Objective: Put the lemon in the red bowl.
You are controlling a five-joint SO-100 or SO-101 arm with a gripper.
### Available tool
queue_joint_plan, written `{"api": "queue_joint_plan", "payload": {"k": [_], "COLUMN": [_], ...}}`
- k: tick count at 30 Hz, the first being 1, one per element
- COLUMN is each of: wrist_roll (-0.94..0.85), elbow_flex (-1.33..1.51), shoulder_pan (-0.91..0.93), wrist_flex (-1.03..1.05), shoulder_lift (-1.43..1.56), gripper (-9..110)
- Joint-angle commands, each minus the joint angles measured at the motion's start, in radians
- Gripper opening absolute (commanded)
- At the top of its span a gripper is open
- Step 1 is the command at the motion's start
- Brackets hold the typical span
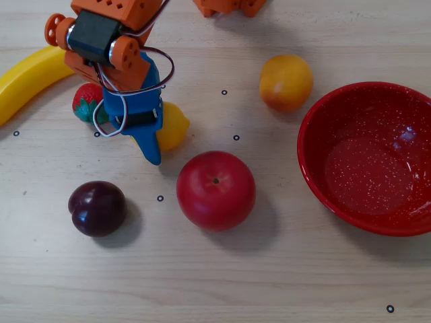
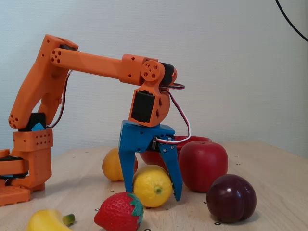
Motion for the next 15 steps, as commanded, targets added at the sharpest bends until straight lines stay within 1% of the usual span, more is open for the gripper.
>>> {"api": "queue_joint_plan", "payload": {"k": [1,3,6,11,15], "wrist_roll": [0.037,0.041,0.038,0.014,-0.005], "elbow_flex": [-0.025,-0.025,-0.029,-0.08,-0.164], "shoulder_pan": [-0.038,-0.04,-0.04,-0.051,-0.057], "wrist_flex": [0.002,0.002,0.008,0.066,0.166], "shoulder_lift": [0.071,0.071,0.072,0.095,0.138], "gripper": [16,14,0,0,0]}}
